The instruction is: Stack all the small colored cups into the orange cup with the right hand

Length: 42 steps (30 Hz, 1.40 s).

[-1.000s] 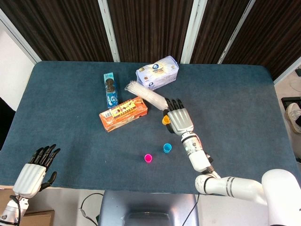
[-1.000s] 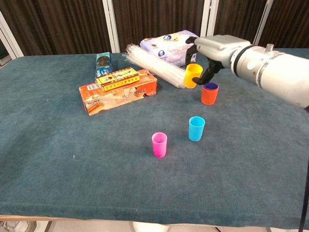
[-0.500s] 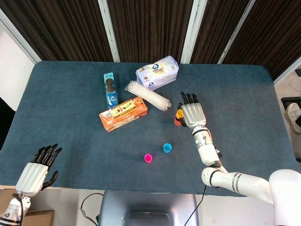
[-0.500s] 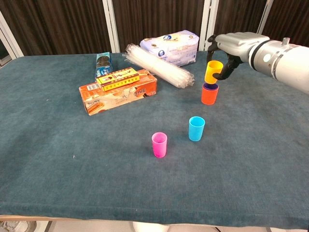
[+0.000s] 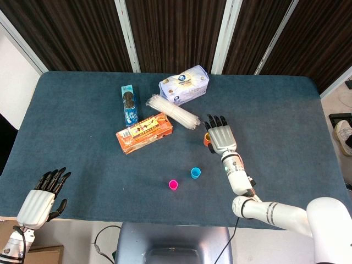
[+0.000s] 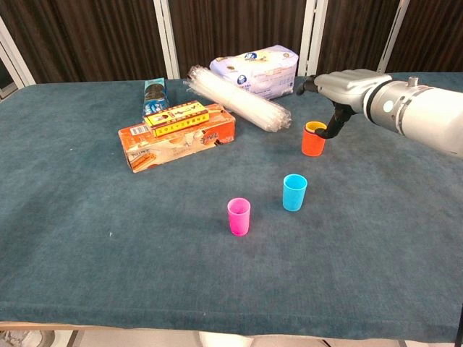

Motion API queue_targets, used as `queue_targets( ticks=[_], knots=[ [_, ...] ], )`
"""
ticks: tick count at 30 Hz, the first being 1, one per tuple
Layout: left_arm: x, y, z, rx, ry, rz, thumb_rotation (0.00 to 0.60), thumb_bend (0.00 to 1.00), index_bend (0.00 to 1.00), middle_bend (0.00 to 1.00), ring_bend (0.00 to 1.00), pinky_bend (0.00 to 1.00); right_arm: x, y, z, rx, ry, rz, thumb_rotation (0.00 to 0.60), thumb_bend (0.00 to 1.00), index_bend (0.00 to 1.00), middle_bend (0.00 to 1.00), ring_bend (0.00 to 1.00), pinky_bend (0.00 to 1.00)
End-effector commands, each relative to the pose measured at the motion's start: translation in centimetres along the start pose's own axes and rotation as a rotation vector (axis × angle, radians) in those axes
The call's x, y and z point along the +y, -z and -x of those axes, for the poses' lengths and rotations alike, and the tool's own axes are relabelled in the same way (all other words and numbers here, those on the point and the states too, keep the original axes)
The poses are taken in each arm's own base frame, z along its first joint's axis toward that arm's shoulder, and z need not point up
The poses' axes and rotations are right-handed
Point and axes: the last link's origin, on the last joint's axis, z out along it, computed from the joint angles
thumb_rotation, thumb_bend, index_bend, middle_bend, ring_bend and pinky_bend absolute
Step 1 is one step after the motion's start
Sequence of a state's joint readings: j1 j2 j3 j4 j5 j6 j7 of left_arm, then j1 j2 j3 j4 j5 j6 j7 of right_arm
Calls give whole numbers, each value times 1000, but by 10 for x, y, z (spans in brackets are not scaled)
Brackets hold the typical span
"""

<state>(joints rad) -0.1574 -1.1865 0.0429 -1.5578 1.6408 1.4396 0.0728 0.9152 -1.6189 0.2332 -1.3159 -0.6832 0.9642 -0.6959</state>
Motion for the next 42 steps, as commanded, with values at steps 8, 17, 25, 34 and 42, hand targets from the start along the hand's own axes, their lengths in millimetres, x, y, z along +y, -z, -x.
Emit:
queue_targets(
  ticks=[8,17,25,34,42],
  knots=[
    [1,1,0,1,-1,3,600,442,0,0,0,99,7,93,-15,-6,5,-259,600,490,82,0,0,0],
    [5,1,3,-5,-8,13,600,442,0,0,0,99,-5,102,16,-98,123,-322,600,490,204,0,0,0],
    [3,1,3,-15,-4,13,600,443,0,0,0,100,-21,82,35,-134,100,-307,600,491,303,0,0,0],
    [2,3,1,-5,-1,12,600,442,0,0,0,99,-33,75,41,-119,81,-312,600,490,434,0,0,0],
    [3,3,1,-7,-2,15,600,443,0,0,0,99,-39,71,42,-98,57,-305,600,491,565,33,0,0]
  ],
)
